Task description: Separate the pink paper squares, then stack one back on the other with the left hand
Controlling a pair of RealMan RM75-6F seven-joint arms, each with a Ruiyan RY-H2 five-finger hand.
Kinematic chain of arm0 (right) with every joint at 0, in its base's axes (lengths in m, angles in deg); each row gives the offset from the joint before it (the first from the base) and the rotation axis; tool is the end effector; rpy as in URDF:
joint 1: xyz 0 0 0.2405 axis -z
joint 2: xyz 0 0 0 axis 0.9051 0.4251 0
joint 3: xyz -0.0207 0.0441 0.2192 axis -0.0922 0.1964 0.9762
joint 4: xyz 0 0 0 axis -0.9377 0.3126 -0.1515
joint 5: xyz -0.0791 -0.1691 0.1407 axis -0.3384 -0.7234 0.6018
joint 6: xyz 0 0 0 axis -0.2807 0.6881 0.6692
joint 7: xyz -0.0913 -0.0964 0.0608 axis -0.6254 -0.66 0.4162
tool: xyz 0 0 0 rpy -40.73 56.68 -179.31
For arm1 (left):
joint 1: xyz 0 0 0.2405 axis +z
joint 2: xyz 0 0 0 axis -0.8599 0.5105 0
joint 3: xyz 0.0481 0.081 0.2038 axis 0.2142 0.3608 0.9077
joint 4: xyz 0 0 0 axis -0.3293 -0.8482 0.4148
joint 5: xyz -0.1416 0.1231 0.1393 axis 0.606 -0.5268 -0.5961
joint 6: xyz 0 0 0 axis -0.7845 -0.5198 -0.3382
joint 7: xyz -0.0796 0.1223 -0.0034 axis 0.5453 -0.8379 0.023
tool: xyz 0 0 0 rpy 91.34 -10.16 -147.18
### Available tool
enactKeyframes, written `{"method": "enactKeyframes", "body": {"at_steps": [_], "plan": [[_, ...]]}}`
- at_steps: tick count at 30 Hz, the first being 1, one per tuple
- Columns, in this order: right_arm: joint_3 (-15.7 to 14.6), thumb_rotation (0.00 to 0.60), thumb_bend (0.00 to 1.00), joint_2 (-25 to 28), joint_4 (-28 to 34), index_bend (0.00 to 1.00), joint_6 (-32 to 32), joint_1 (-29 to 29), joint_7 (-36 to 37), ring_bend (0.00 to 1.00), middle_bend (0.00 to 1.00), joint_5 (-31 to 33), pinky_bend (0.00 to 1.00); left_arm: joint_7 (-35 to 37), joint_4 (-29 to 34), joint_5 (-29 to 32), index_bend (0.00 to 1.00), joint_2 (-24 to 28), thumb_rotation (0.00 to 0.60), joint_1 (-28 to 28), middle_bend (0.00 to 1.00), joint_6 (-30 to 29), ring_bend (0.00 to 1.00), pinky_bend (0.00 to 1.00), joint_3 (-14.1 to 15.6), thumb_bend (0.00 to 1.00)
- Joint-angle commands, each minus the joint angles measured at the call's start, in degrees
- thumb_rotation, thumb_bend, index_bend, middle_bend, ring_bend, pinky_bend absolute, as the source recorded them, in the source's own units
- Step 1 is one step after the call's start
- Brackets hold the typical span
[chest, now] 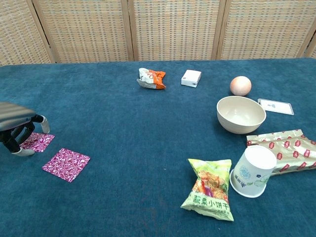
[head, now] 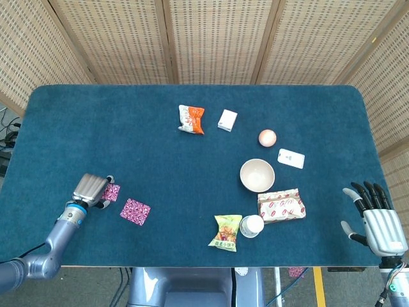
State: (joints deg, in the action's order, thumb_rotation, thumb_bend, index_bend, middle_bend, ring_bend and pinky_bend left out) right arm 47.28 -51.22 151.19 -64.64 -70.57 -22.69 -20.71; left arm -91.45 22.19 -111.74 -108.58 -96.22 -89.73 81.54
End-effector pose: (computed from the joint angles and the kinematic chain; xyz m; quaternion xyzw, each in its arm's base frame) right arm -0.2946 -0.1884 0.1273 0.6150 -0.3666 0.3921 0.5776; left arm -0.2650 0.3119 -0.0207 -0.7823 -0.3445 -0.1364 0.5007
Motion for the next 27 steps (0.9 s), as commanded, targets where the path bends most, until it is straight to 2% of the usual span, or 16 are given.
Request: {"method": "enactKeyframes", "body": {"at_steps": [1,27], "plan": [[0.0,0.600,0.33,0.0,0.0,0.17,-0.1,0.0,-0.1,0.00,0.14,0.0,0.00,0.1,0.0,0.0,0.47,0.0,0.506,0.0,0.65,0.2,0.58,0.54,0.1,0.30],[0.1,0.600,0.32,-0.2,-0.3,0.17,-0.2,0.1,0.1,0.00,0.14,0.1,0.00,2.3,1.8,-0.2,0.51,1.4,0.511,0.1,0.65,0.8,0.58,0.54,-0.1,0.31]]}}
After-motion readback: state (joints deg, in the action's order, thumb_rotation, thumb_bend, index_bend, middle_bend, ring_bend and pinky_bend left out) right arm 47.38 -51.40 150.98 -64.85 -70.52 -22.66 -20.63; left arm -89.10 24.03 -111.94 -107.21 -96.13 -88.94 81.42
